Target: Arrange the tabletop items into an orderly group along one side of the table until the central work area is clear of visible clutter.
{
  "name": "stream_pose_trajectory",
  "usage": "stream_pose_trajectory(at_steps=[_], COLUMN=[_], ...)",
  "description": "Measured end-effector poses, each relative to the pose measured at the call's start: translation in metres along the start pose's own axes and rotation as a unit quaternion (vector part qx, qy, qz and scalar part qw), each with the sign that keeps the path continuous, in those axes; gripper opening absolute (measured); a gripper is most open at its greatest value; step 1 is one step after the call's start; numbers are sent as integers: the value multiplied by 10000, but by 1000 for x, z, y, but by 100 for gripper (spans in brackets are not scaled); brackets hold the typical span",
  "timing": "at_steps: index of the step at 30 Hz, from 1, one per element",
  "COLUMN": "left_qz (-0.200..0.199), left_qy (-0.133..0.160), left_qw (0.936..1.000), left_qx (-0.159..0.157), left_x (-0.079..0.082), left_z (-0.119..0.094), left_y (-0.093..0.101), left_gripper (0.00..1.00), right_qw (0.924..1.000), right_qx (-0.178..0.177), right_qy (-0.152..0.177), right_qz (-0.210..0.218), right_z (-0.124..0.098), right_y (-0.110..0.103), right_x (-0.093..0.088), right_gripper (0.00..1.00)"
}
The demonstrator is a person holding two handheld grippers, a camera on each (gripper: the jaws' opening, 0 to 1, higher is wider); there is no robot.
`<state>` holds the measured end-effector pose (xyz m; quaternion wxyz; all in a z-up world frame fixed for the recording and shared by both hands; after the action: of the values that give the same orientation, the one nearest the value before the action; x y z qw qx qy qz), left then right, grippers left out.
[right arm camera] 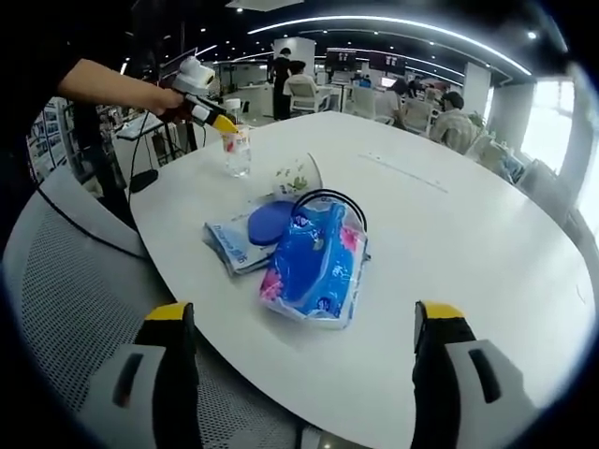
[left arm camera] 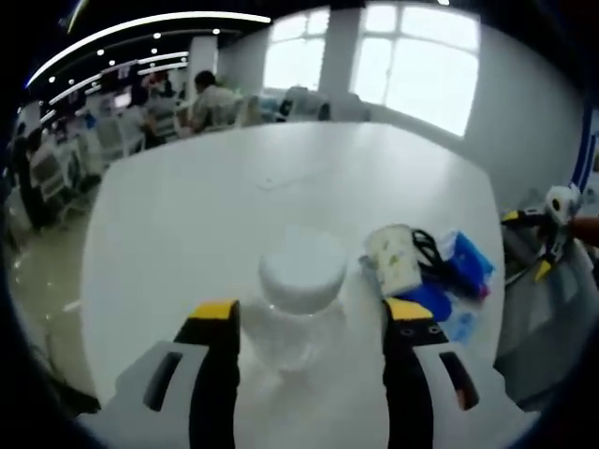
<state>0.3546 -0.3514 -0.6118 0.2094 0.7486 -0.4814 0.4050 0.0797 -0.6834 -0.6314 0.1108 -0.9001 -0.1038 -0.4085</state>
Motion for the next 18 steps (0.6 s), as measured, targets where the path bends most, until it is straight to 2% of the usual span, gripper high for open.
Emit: stream_pose_trajectory(at_steps=[4, 10, 14, 18], left_qz=[46, -87, 5, -61], left_qy=[-69, 20, 4, 151], left_qw=[9999, 9995, 9991, 9986], left_qx=[110, 303, 413, 502], left_x=[-3, -7, -12, -12], left_z=[-9, -26, -40, -54], left_y=[6, 16, 32, 47], left_gripper=[64, 72, 75, 79], right_qw=[10000, 9999, 9996, 9994], right_qx=[44, 120, 225, 265], right_qy=[2, 53, 115, 191], right_qz=[-48, -21, 89, 117], right_z=[0, 0, 1, 0], right_y=[-2, -4, -5, -5], right_x=[0, 1, 2, 5], right_gripper=[97, 98, 100, 100])
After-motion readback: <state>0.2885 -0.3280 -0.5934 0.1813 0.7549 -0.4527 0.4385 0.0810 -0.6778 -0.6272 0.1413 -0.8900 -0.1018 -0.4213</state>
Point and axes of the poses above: the point that each gripper's makers call its tool centre point, and the gripper's own axes: z roughly forward along the fingers, y roughly to its right, x roughly out of its top, the point moved 7 cm from there along -z, roughly backward along the fingers, and after that the axes turned 14 degrees about z, right-handed, at the moved point
